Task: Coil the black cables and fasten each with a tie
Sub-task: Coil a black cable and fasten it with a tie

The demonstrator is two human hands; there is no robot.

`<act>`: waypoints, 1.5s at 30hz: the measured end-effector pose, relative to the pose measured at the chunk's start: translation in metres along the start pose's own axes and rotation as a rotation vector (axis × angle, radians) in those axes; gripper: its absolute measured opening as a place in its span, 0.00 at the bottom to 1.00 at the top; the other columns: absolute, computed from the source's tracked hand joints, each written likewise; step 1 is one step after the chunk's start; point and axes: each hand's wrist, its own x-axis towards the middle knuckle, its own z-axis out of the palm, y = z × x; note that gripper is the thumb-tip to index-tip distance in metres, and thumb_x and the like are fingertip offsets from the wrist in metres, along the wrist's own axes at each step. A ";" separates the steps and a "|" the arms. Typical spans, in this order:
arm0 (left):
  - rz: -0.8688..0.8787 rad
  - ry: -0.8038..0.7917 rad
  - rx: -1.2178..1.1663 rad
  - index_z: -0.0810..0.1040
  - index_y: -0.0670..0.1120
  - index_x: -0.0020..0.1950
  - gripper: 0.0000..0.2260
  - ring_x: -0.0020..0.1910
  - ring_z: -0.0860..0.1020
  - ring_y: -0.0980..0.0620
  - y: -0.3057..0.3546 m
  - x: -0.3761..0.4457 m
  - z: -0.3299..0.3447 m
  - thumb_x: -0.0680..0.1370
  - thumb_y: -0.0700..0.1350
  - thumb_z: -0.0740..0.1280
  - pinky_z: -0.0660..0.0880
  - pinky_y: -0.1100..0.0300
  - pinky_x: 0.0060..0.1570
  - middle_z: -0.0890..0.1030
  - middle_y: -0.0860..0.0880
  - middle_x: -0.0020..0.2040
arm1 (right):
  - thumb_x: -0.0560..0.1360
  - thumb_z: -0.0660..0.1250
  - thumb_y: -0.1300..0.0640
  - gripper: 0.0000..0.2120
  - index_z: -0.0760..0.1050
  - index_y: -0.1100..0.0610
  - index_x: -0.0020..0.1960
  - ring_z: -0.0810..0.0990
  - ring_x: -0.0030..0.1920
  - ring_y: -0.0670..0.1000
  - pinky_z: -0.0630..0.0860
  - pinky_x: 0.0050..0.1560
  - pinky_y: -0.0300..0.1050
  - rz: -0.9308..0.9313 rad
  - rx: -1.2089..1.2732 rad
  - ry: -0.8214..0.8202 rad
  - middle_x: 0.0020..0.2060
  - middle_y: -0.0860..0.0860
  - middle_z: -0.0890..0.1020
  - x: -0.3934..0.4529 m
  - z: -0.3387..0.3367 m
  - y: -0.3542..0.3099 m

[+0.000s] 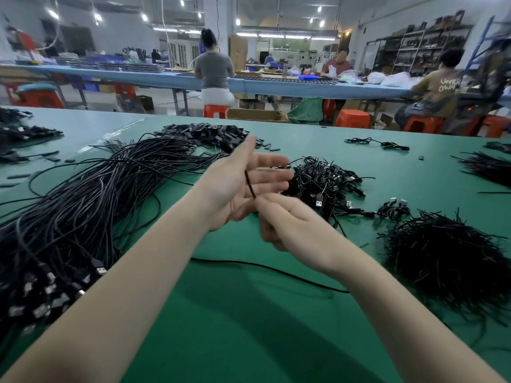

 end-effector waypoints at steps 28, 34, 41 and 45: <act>-0.108 -0.852 0.065 0.85 0.45 0.47 0.30 0.35 0.83 0.51 0.027 -0.024 -0.045 0.80 0.62 0.49 0.77 0.63 0.36 0.85 0.47 0.37 | 0.78 0.60 0.46 0.17 0.73 0.57 0.38 0.60 0.26 0.48 0.60 0.27 0.38 0.245 -0.061 0.133 0.24 0.47 0.64 -0.007 -0.052 0.025; -0.129 -0.298 -0.253 0.81 0.39 0.54 0.33 0.46 0.84 0.47 0.005 0.003 -0.018 0.82 0.61 0.45 0.81 0.58 0.45 0.85 0.41 0.48 | 0.81 0.56 0.49 0.15 0.77 0.50 0.40 0.66 0.26 0.41 0.64 0.26 0.34 -0.122 -0.184 0.164 0.25 0.42 0.71 -0.004 -0.027 -0.016; -0.025 -0.514 -0.235 0.85 0.47 0.44 0.26 0.33 0.82 0.54 0.028 -0.014 -0.043 0.80 0.60 0.53 0.77 0.64 0.34 0.84 0.51 0.35 | 0.82 0.56 0.51 0.14 0.74 0.54 0.43 0.63 0.28 0.45 0.62 0.30 0.40 0.352 -0.080 -0.178 0.30 0.48 0.67 -0.031 -0.009 0.060; -0.277 -0.676 0.380 0.83 0.44 0.54 0.34 0.39 0.84 0.51 0.013 -0.013 -0.032 0.76 0.68 0.49 0.77 0.66 0.35 0.86 0.45 0.45 | 0.81 0.58 0.50 0.15 0.76 0.53 0.41 0.63 0.28 0.49 0.61 0.29 0.43 0.171 -0.298 0.243 0.28 0.50 0.67 0.001 -0.046 0.027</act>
